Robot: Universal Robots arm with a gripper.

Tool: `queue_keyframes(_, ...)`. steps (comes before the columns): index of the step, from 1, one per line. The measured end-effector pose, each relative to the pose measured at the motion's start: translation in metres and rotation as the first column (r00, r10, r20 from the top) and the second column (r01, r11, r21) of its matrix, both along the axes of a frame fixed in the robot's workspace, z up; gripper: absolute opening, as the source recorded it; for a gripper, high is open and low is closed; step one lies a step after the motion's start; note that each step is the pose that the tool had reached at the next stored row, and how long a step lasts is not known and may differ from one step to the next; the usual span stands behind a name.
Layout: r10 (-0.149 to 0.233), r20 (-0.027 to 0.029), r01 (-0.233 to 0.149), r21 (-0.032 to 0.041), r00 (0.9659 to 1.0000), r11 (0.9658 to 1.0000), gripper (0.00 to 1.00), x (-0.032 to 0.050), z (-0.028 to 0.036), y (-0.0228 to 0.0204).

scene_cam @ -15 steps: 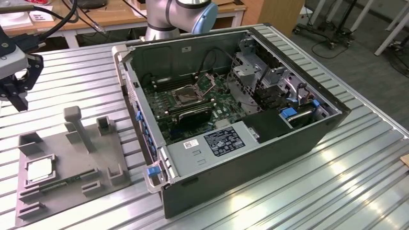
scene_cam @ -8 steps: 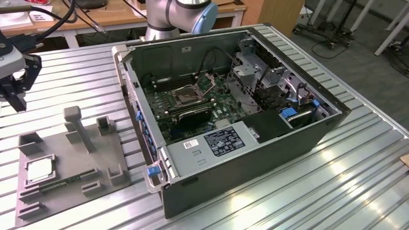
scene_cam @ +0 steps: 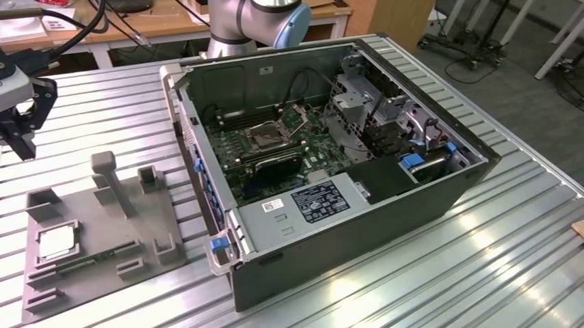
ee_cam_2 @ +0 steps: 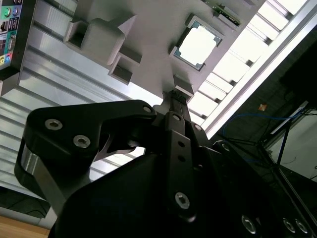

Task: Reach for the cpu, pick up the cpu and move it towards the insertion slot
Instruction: 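Reach for the cpu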

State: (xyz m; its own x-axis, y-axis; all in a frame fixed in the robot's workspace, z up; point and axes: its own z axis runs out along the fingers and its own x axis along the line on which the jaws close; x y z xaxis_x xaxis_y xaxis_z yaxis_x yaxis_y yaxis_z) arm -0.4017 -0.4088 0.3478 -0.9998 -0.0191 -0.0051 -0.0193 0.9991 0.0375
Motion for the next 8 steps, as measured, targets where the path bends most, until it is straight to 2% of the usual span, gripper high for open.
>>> queue_keyframes(8,0.000,-0.0001,0.000,-0.0001,1.0000,1.0000,0.10,-0.0017,-0.0003,0.0000)
